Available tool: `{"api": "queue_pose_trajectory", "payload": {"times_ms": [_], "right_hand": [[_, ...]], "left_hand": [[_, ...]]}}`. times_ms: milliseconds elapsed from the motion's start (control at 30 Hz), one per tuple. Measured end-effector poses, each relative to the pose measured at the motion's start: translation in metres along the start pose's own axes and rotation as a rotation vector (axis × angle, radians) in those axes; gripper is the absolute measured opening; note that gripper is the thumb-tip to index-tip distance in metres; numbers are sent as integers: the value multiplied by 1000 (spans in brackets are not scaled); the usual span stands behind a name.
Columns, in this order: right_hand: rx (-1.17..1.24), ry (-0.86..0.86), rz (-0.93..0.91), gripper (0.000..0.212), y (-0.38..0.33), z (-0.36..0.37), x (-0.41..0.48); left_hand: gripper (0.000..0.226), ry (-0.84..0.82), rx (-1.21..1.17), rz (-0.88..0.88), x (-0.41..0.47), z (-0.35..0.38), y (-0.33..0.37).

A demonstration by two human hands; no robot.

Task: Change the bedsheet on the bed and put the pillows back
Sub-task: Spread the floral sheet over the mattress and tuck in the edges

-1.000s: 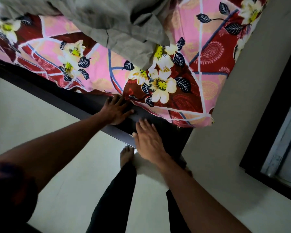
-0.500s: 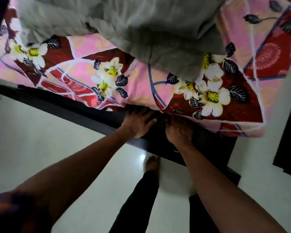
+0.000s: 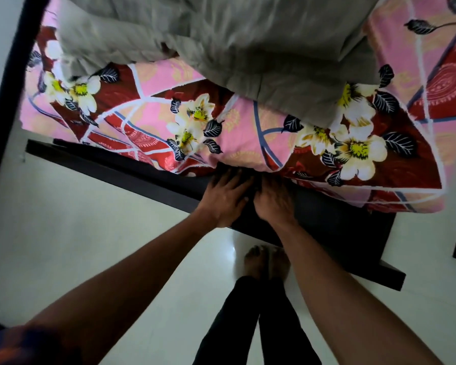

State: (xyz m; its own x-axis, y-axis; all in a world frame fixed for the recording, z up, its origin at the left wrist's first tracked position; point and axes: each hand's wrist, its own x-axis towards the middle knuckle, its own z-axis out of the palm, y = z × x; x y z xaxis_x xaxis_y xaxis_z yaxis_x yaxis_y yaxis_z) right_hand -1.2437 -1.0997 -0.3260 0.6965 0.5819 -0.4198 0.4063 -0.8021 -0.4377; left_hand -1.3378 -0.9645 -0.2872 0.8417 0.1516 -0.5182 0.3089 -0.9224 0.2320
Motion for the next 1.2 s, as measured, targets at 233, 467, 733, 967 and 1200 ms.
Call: {"api": "queue_pose_trajectory", "payload": {"times_ms": [233, 467, 733, 967, 1200], "right_hand": [[-9, -61, 30, 56, -27, -9, -33], [155, -22, -53, 63, -100, 1, -49], [91, 49, 241, 54, -167, 37, 27], [71, 111, 519, 31, -216, 50, 28], [275, 247, 354, 30, -326, 71, 0]], "left_hand": [[69, 155, 35, -139, -40, -17, -69], [85, -109, 9, -165, 2, -60, -120], [72, -182, -187, 206, -11, -53, -176], [50, -39, -279, 348, -61, -94, -270], [45, -20, -117, 414, -62, -129, -380]]}}
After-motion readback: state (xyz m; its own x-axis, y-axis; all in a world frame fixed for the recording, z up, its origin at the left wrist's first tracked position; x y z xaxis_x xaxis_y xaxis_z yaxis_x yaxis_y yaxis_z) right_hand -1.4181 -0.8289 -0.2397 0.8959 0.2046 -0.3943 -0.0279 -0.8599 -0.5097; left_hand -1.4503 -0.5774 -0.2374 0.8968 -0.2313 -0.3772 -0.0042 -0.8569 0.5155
